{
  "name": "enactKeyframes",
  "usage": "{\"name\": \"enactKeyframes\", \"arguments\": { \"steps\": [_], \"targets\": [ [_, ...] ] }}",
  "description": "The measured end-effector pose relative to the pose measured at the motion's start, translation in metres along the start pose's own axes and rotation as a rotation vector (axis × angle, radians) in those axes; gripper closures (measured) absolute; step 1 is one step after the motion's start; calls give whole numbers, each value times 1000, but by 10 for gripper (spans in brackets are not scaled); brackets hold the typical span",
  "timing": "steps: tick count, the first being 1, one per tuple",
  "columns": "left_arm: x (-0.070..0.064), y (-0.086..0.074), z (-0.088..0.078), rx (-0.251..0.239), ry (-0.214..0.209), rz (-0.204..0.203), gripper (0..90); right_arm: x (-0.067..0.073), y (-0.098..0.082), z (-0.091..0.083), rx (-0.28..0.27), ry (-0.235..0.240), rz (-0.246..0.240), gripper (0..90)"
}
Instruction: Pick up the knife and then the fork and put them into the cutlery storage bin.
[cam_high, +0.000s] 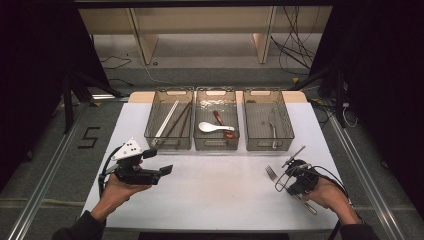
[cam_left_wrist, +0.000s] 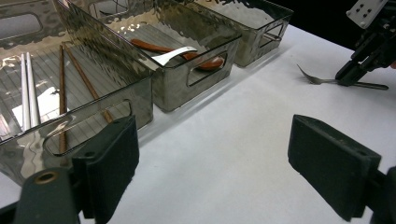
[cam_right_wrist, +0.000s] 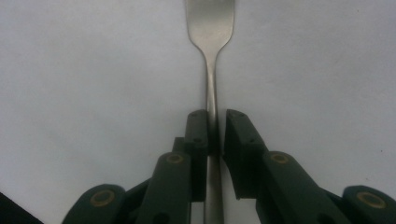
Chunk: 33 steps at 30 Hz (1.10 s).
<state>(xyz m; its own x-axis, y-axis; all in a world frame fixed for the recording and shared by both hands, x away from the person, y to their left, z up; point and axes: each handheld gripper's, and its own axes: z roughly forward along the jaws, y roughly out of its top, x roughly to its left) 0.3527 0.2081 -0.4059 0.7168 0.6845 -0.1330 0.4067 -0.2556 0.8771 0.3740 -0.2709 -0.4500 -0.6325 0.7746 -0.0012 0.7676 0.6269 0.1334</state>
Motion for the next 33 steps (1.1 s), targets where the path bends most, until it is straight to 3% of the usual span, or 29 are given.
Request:
{"name": "enactKeyframes", "arguments": {
  "steps": [21,33],
  "targets": [
    [1,0,-1,-3,3,0,160,2,2,-1,7,-2,-33,848],
    [1,0,0,-1,4,0,160,0,-1,-15,-71,6,-27,849]
  ]
}}
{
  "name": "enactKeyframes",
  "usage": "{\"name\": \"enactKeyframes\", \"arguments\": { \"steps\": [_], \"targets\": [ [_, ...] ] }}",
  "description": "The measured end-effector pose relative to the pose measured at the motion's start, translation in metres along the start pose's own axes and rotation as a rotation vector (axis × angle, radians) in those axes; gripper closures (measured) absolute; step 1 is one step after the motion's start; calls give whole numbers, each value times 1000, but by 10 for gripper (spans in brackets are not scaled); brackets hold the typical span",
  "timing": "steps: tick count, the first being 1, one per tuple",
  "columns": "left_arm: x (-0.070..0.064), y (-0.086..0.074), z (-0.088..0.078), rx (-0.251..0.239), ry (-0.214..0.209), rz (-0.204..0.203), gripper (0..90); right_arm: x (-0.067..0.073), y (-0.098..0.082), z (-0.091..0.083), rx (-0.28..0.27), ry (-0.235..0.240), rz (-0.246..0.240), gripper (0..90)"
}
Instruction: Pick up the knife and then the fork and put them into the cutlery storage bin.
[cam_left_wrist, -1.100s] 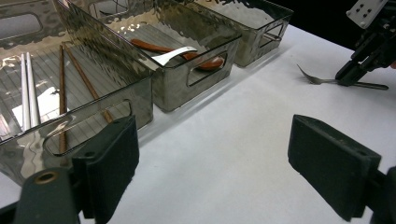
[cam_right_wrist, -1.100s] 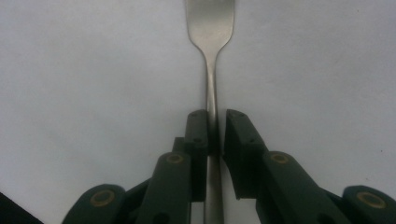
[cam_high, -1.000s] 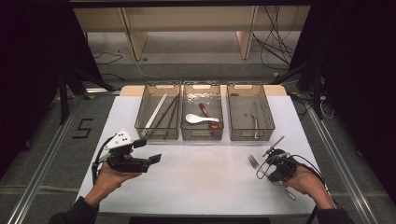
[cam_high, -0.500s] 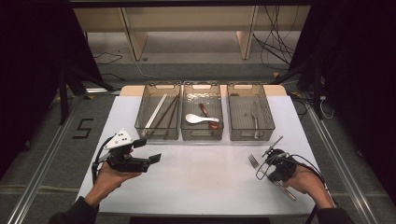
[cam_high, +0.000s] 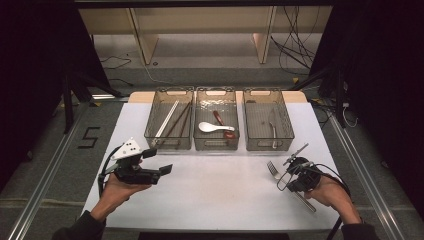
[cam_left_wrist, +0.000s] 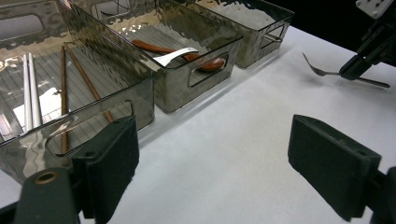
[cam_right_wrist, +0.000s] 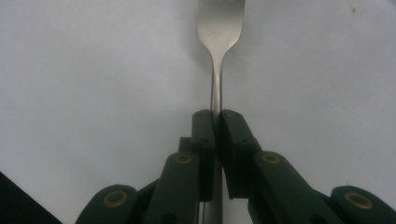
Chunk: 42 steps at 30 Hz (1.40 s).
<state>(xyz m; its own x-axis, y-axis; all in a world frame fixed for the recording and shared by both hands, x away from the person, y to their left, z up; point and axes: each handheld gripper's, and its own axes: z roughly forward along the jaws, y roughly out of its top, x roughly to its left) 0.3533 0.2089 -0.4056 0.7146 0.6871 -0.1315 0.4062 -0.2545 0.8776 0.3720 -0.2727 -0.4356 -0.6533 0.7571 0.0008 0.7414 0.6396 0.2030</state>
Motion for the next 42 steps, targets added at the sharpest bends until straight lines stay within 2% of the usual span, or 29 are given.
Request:
{"name": "enactKeyframes", "arguments": {
  "steps": [11,20,23,42],
  "targets": [
    [0,0,0,0,1,0,160,-6,-1,-16,-150,45,43,849],
    [0,0,0,-2,5,-4,160,-15,4,-31,-255,43,77,849],
    [1,0,-1,-4,6,-5,160,-18,7,-34,-280,51,85,849],
    [1,0,0,-2,6,-6,160,-25,26,-48,-380,14,104,848]
  ]
}}
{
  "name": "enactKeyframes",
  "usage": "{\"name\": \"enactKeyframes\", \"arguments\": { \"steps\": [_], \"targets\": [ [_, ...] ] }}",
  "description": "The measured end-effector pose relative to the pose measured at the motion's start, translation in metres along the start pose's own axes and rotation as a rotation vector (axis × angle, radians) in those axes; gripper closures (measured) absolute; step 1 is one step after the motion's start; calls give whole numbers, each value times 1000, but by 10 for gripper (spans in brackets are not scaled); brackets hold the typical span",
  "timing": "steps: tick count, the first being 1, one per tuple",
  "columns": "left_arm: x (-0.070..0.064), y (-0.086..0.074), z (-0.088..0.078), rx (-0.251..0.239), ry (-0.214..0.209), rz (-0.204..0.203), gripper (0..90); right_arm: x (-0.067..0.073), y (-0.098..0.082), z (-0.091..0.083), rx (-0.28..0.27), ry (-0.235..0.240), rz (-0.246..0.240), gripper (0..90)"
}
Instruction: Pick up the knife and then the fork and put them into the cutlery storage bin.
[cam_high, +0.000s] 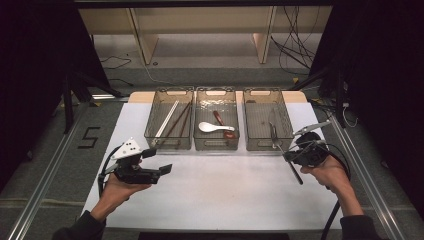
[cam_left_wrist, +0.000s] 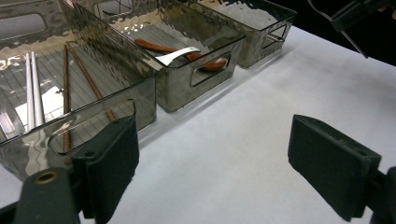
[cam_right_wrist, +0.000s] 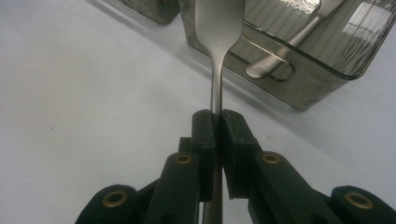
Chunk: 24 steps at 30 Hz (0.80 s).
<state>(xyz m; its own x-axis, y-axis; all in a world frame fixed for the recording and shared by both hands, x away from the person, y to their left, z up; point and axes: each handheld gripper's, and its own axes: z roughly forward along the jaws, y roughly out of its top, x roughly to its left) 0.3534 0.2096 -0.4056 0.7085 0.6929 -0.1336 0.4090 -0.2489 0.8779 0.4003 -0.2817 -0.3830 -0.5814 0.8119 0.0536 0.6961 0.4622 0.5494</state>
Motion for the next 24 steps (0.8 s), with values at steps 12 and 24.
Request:
{"name": "enactKeyframes", "arguments": {
  "steps": [12,24],
  "targets": [
    [0,0,0,-1,-1,0,160,2,13,-2,-33,-20,-14,848],
    [0,0,0,-9,3,-2,160,-1,27,-1,-60,-30,-5,848]
  ]
}}
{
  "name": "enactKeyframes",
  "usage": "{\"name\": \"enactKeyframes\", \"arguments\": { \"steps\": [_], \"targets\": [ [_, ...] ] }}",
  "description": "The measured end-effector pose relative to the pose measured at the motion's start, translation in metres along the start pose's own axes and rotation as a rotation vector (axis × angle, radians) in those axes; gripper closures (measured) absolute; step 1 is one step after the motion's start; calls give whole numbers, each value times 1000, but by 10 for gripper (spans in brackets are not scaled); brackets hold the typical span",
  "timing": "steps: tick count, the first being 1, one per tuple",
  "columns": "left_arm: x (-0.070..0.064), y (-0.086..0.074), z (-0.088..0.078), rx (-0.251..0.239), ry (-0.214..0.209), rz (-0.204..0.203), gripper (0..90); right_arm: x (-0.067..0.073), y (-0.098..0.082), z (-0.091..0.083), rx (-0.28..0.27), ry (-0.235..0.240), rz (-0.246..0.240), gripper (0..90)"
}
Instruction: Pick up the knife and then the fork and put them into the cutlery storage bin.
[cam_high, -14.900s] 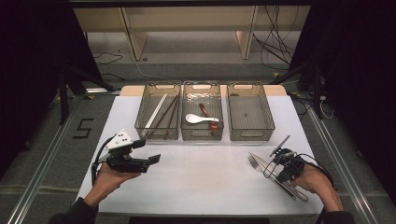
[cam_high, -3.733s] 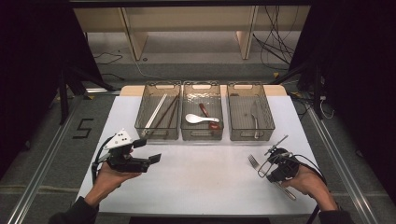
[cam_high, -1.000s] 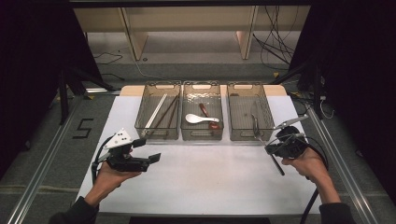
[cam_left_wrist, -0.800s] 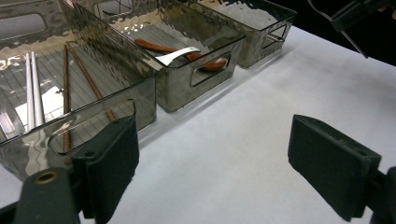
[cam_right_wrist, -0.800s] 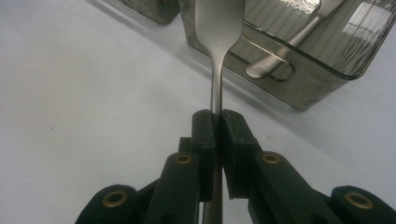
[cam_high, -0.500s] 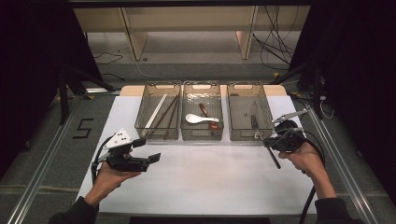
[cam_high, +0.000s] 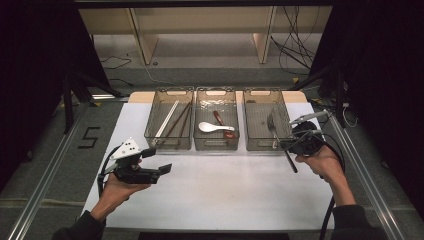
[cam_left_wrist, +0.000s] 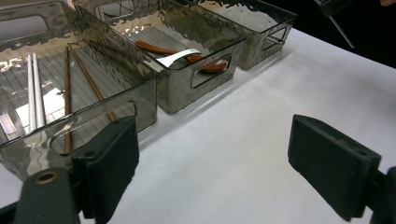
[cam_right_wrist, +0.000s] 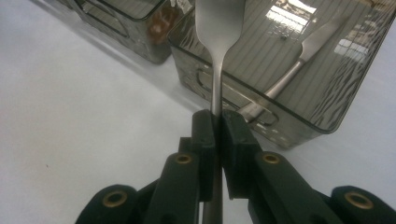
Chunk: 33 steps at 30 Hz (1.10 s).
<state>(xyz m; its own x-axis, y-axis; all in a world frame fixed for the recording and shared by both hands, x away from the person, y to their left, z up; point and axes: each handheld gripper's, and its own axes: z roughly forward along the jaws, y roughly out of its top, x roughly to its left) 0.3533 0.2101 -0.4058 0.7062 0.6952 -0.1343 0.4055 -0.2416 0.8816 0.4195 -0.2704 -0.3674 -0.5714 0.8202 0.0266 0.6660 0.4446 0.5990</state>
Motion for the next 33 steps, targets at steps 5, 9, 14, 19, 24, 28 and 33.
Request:
{"name": "enactKeyframes", "arguments": {
  "steps": [5,9,14,19,24,28,33],
  "targets": [
    [0,0,0,-3,-3,-1,160,-2,5,1,-5,0,7,848],
    [0,0,0,-3,-4,5,160,-5,11,2,-16,0,14,848],
    [0,0,0,-3,-4,1,160,-8,21,3,-29,2,26,848],
    [0,0,0,-2,-4,2,160,-11,31,5,-37,1,42,848],
    [0,0,0,-2,-4,3,160,-14,42,7,-41,3,55,848],
    [0,0,0,-2,-4,1,160,-17,53,9,-48,11,73,847],
    [0,0,0,-1,-4,4,160,-19,64,13,-53,2,83,848]
  ]
}}
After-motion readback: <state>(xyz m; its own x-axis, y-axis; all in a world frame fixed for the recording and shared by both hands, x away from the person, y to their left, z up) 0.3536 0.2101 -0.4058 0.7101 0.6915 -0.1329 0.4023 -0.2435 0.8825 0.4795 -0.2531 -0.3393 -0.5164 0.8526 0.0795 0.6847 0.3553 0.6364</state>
